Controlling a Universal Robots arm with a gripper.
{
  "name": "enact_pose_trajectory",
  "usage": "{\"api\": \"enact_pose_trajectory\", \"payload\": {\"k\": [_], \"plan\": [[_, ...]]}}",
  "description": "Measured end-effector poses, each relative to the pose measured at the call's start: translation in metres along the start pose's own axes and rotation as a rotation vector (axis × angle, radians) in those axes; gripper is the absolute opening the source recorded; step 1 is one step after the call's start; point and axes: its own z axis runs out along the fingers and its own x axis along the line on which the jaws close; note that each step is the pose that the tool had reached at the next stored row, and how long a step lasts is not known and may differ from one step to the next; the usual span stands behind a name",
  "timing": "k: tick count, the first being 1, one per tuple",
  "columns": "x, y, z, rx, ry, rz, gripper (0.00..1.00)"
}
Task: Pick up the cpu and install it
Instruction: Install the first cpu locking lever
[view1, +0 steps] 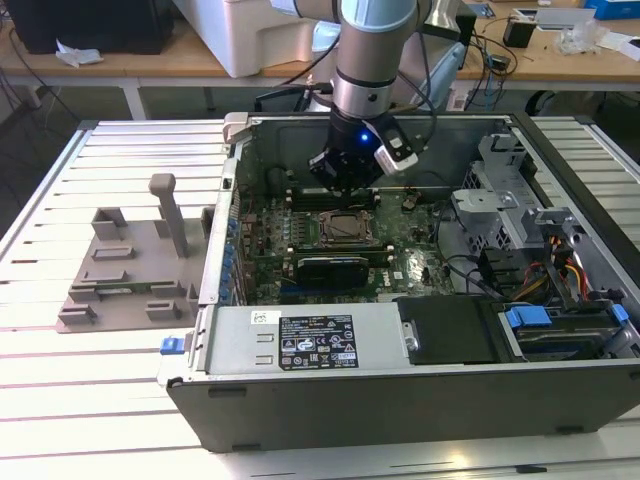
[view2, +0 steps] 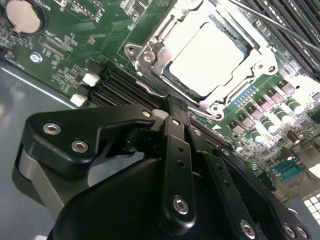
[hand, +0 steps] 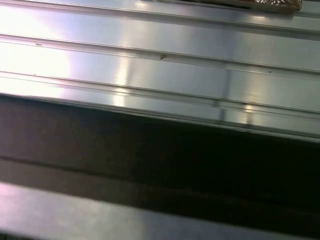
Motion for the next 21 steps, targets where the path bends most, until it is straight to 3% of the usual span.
{"api": "enact_pose_trajectory", "payload": {"k": [10,16,21], "plan": [[-0.0122,-0.0047,0.0041,0.0,0.0007,0.001,0.11],[-0.0128,-0.0073,0.0067,0.0004,0.0008,0.002,0.11],[-0.0141,-0.0042,0.009,0.0011,0.0009,0.001,0.11]]}}
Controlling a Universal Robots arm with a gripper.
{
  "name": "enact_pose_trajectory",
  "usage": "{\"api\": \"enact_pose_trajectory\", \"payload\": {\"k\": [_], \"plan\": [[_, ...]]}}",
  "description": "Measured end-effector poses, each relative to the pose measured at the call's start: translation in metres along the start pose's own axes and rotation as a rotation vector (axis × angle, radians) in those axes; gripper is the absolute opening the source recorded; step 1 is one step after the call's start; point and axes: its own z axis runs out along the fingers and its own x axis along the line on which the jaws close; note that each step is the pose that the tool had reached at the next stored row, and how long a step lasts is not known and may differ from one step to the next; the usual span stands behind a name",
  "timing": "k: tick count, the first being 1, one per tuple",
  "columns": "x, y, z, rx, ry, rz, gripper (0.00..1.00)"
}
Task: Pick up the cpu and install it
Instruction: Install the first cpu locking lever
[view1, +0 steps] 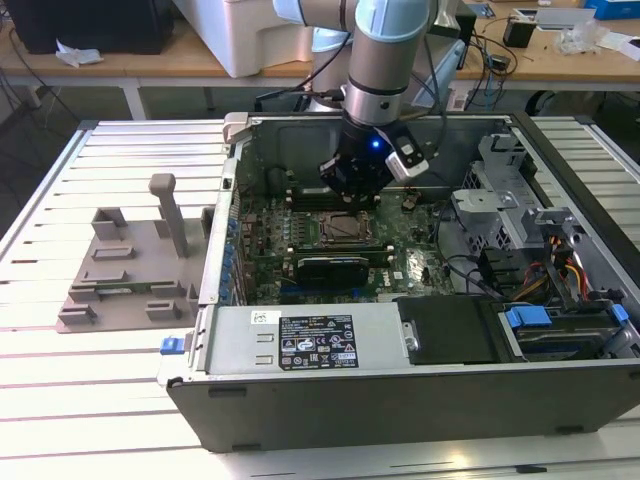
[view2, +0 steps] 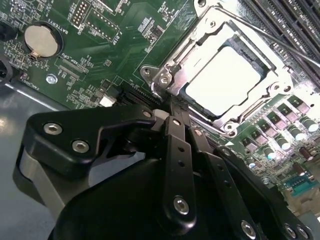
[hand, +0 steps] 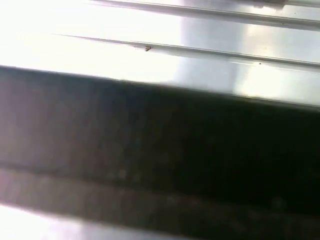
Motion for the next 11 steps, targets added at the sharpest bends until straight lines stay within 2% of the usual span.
{"api": "enact_pose_trajectory", "payload": {"k": [1,3,4,7,9,11], "plan": [[0.0001,0.0001,-0.0016,-0.0002,-0.0003,0.0,0.11],[0.0006,0.0006,-0.0113,-0.0004,-0.0003,0.0,0.11],[0.0008,0.0003,-0.0126,-0.0007,-0.0007,0.0,0.11],[0.0026,-0.0112,-0.0141,-0.0004,-0.0007,0.0,0.11],[0.0049,-0.0269,-0.0147,-0.0002,-0.0006,0.0,0.11],[0.0061,-0.0352,-0.0151,-0.0001,-0.0006,0.0,0.11]]}}
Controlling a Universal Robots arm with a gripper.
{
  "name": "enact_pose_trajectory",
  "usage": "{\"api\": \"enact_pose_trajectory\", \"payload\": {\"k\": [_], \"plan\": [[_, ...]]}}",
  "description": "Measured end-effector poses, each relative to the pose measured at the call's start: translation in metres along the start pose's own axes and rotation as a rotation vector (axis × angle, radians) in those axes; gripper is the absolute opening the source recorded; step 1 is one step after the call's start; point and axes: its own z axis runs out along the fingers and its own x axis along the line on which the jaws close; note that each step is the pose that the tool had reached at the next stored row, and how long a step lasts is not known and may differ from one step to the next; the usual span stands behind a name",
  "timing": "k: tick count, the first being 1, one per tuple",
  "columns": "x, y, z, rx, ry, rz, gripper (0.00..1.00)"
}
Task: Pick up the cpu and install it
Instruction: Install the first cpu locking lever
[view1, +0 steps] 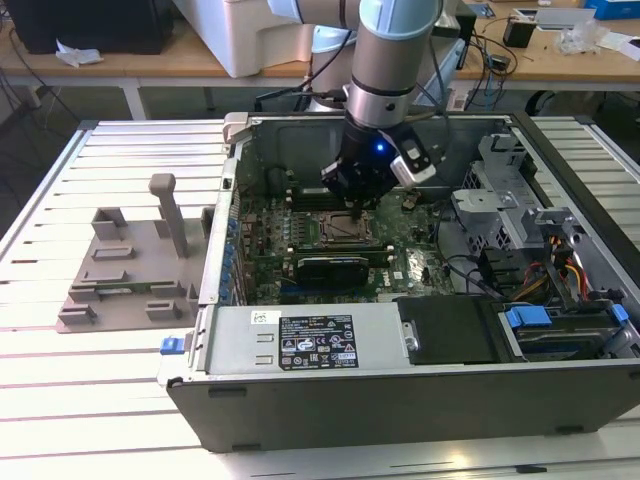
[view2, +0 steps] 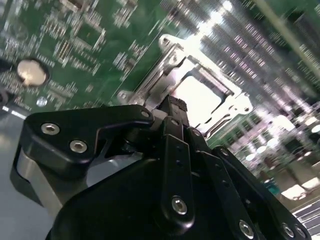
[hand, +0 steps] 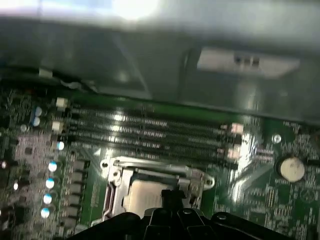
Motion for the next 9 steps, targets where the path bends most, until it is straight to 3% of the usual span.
{"api": "enact_pose_trajectory", "payload": {"k": [1,3,7,9], "plan": [[0.0011,-0.008,-0.0002,-0.0001,-0.0001,0.0,0.11],[0.0021,-0.0143,-0.0005,-0.0001,0.0,0.0,0.11],[0.0028,-0.0172,-0.0057,0.0,-0.0001,0.0,0.11],[0.0033,-0.0168,-0.0157,-0.0001,-0.0001,0.0,0.11]]}}
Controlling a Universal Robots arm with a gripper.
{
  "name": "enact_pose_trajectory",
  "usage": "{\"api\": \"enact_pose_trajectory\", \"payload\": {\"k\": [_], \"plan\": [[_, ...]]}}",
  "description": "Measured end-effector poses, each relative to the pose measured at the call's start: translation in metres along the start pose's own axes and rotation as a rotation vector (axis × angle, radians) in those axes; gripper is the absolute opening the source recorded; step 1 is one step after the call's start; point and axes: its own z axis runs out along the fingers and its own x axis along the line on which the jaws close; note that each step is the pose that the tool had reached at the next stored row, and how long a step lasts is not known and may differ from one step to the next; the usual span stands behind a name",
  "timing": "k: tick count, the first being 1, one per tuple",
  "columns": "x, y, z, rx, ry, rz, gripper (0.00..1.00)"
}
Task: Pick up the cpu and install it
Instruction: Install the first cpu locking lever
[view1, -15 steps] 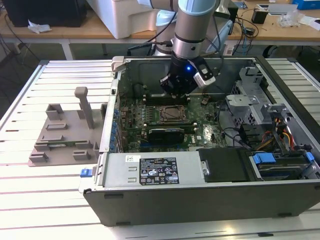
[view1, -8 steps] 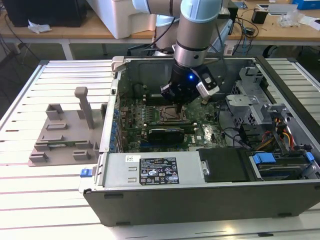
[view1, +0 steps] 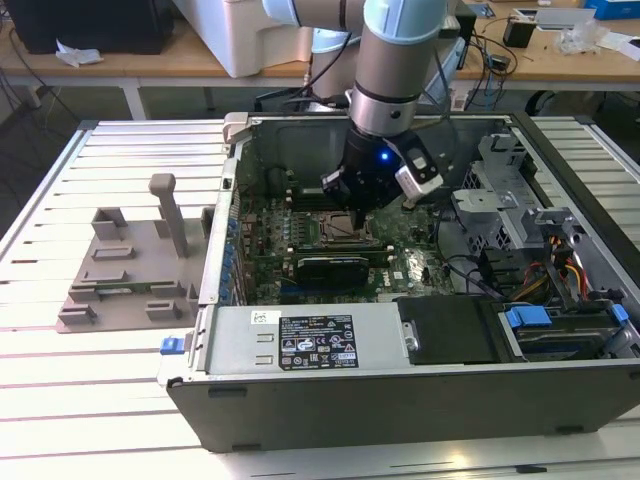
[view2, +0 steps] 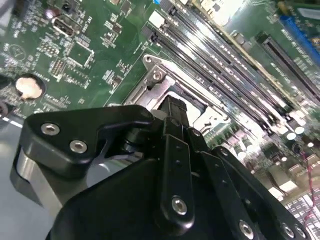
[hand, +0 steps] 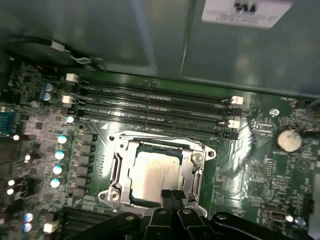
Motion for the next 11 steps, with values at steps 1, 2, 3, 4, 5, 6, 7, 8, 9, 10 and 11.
{"api": "enact_pose_trajectory", "payload": {"k": [1,2,3,4,5,6,7,8,9,10,11], "plan": [[0.0004,0.0003,-0.0063,0.0,0.0,0.0,0.11],[0.0008,0.0006,-0.0134,-0.0001,0.0,0.0,0.11],[0.0012,0.001,-0.0212,0.0,0.0001,0.0,0.11],[0.0015,0.0012,-0.0262,-0.0001,0.0,0.0,0.11],[0.0017,0.0014,-0.0302,-0.0001,0.0,0.0,0.11],[0.0019,0.0015,-0.0335,-0.0001,0.0,0.0,0.11],[0.0021,0.0017,-0.0371,0.0,0.0,0.0,0.11],[0.0023,0.0019,-0.0415,-0.0001,0.0,0.0,0.11],[0.0026,0.0022,-0.0472,0.0,0.0,0.0,0.11],[0.0029,0.0024,-0.0524,0.0,0.0,0.0,0.11],[0.003,0.0024,-0.053,0.0,0.0,0.0,0.11]]}}
